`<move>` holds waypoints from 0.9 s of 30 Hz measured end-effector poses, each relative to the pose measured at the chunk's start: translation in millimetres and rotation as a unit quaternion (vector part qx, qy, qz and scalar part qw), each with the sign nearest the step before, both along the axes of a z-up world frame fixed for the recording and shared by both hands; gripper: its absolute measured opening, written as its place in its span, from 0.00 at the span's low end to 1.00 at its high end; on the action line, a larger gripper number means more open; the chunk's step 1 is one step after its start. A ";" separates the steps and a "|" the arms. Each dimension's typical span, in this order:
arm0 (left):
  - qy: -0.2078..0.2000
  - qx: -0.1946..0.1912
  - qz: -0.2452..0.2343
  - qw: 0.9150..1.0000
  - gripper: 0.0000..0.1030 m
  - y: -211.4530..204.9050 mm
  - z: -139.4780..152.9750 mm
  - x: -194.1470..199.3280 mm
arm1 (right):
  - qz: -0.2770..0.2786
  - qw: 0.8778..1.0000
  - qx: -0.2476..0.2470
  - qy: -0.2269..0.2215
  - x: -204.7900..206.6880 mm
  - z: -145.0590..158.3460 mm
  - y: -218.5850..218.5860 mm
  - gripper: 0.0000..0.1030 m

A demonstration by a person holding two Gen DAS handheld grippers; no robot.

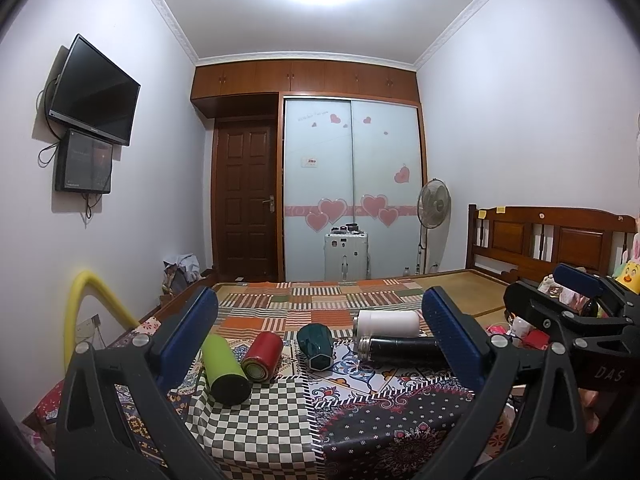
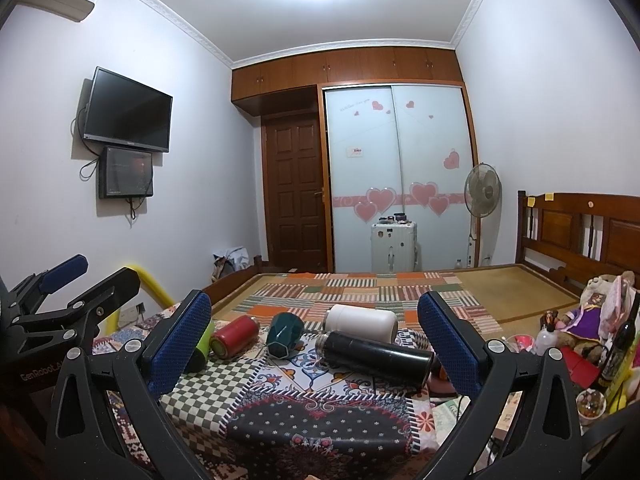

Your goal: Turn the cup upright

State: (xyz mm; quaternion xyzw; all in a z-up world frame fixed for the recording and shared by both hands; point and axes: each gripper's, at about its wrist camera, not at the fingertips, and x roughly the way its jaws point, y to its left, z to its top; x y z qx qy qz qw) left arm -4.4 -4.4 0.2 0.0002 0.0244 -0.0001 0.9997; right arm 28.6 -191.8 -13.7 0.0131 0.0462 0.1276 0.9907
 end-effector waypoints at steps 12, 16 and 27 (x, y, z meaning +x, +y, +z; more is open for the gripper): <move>-0.001 -0.002 0.003 1.000 1.00 1.9 -1.1 0.6 | 0.001 1.000 0.000 0.001 0.8 -0.6 1.1 1.00; 0.002 -0.002 0.004 1.000 1.00 2.8 -2.5 3.8 | 0.002 1.000 0.000 0.006 4.8 -2.8 1.6 1.00; 0.032 -0.001 0.009 0.999 1.00 11.3 -19.1 35.6 | 0.004 0.999 -0.027 0.040 39.2 -18.6 -0.6 1.00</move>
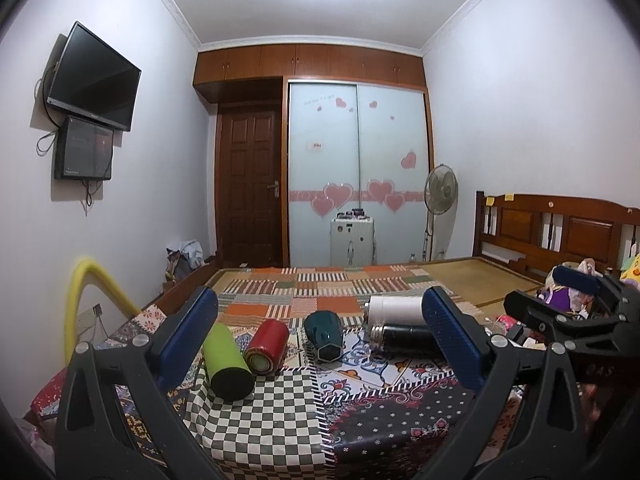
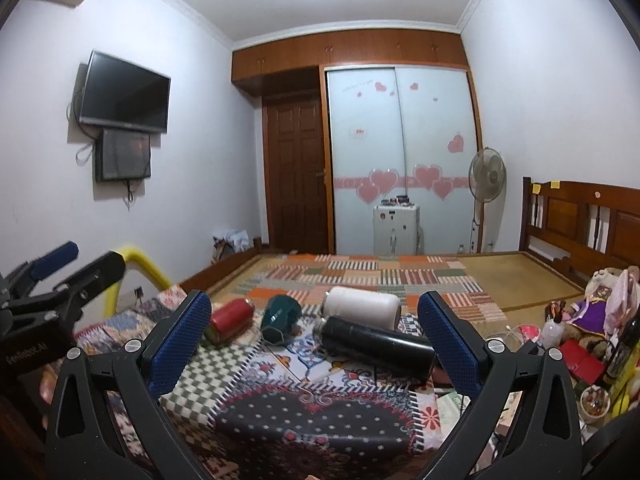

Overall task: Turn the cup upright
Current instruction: 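Move the right gripper down around the lying black thermos and close it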

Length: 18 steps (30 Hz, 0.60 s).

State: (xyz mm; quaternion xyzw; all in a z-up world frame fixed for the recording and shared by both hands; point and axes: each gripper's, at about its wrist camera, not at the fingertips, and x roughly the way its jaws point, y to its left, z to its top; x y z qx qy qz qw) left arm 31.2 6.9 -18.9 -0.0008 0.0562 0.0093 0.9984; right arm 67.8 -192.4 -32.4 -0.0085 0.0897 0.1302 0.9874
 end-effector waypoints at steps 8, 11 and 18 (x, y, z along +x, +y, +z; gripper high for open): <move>0.041 0.003 0.007 0.999 1.00 2.7 -28.9 39.5 | -0.006 0.991 -0.127 0.045 61.8 -6.8 -7.3 1.00; 0.055 0.005 0.009 0.998 1.00 4.0 -40.0 55.0 | 0.026 0.981 -0.168 0.094 95.0 -15.9 -6.2 1.00; 0.082 0.010 0.019 0.996 1.00 7.9 -64.1 84.7 | 0.098 0.943 -0.236 0.212 162.2 -44.3 1.0 1.00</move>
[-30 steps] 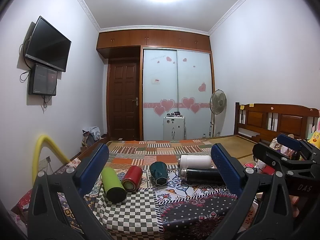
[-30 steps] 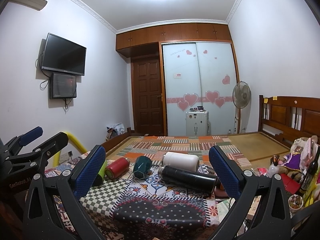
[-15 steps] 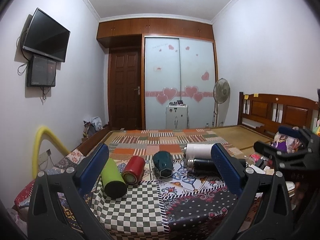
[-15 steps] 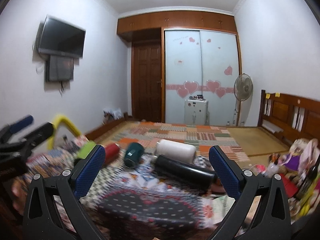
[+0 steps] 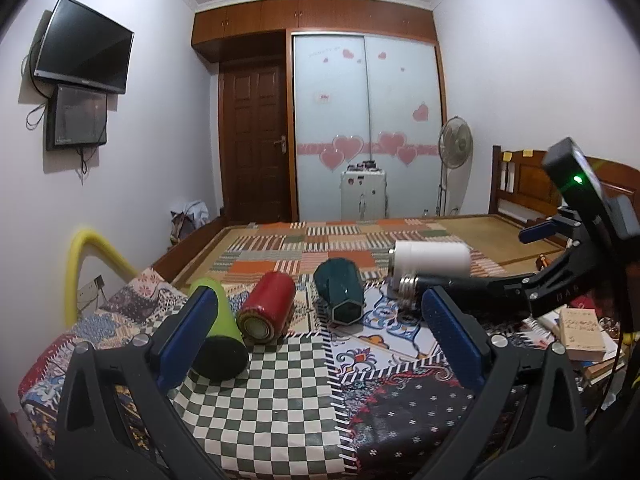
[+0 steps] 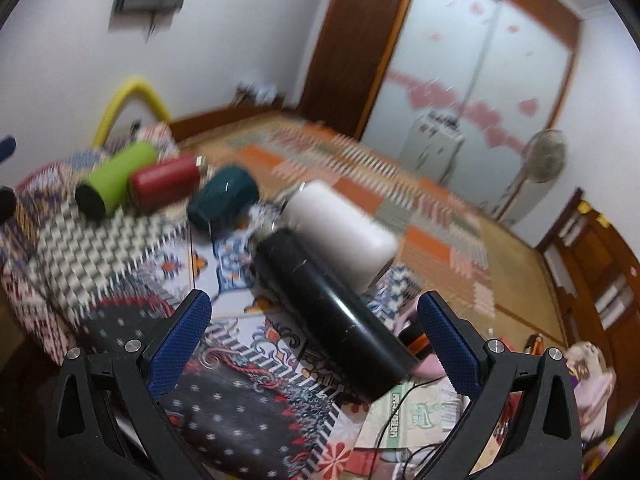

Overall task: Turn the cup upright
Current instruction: 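Move the right gripper down around the lying black thermos and close it, then lift the black thermos with the right gripper off the bed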

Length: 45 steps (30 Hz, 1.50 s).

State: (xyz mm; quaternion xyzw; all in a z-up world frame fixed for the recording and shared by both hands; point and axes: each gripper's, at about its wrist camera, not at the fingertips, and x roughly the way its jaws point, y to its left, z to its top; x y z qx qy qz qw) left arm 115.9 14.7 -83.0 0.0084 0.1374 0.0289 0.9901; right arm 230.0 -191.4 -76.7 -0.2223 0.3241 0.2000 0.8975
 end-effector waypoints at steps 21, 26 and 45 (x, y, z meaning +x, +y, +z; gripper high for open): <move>0.058 -0.016 0.024 0.998 1.00 13.4 -52.3 47.6 | 0.074 0.962 -0.105 0.243 102.7 -53.4 13.2 0.87; 0.064 -0.024 0.026 0.997 1.00 16.4 -58.2 52.1 | 0.075 0.957 -0.115 0.256 115.6 -63.5 17.7 0.87; 0.060 -0.034 0.038 0.997 1.00 19.8 -57.6 48.2 | 0.040 0.962 -0.070 0.260 122.5 -76.1 12.7 0.69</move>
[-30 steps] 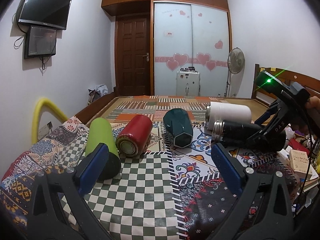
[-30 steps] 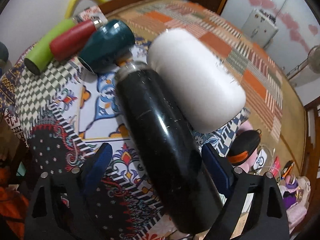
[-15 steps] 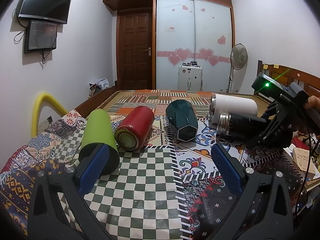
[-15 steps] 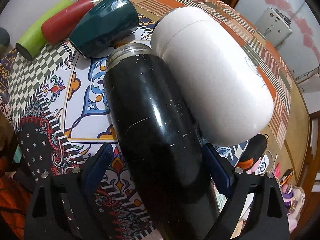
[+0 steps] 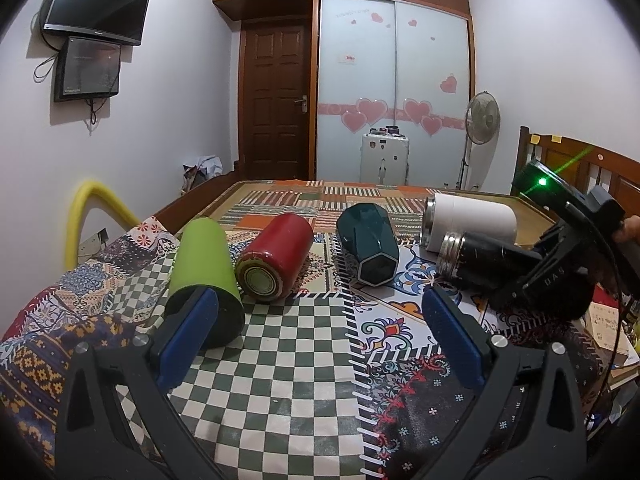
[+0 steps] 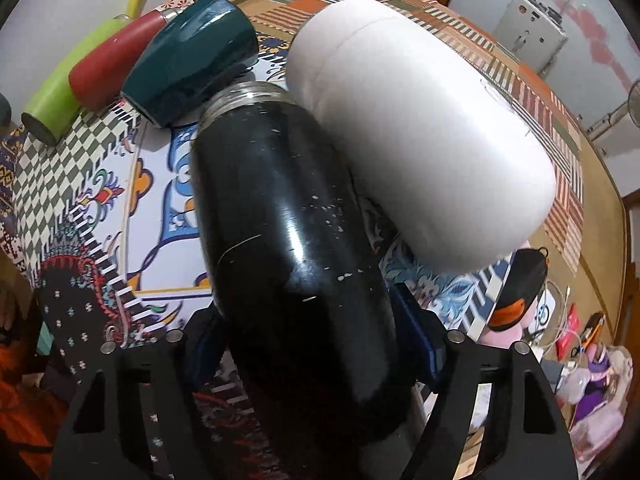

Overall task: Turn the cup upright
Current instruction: 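Lift the black thermos with the right gripper off the bed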

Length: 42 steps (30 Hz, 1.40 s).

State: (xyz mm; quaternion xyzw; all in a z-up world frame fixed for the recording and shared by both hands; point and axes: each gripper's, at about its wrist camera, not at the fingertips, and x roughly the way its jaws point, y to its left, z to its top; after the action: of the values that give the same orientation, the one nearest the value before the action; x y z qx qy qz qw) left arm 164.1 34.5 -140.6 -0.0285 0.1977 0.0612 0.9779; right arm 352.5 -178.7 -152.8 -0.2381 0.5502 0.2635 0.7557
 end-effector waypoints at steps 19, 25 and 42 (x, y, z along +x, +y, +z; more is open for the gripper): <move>-0.041 0.001 0.021 0.999 1.00 14.2 33.7 -46.4 | 0.016 0.998 0.041 -0.037 -83.4 51.8 29.3 0.64; -0.052 -0.010 0.032 0.998 1.00 24.7 39.9 -59.0 | 0.032 0.998 0.041 -0.048 -100.6 66.4 35.0 0.63; -0.062 -0.025 0.042 0.997 1.00 50.0 40.6 -81.3 | 0.079 0.996 0.029 -0.023 -131.4 65.7 84.1 0.62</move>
State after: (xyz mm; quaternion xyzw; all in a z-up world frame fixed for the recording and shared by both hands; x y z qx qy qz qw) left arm 82.8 84.5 -100.0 -0.0647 0.1367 0.0959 0.9838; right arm 221.0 -94.6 -87.1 -0.2654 0.5042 0.3327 0.7514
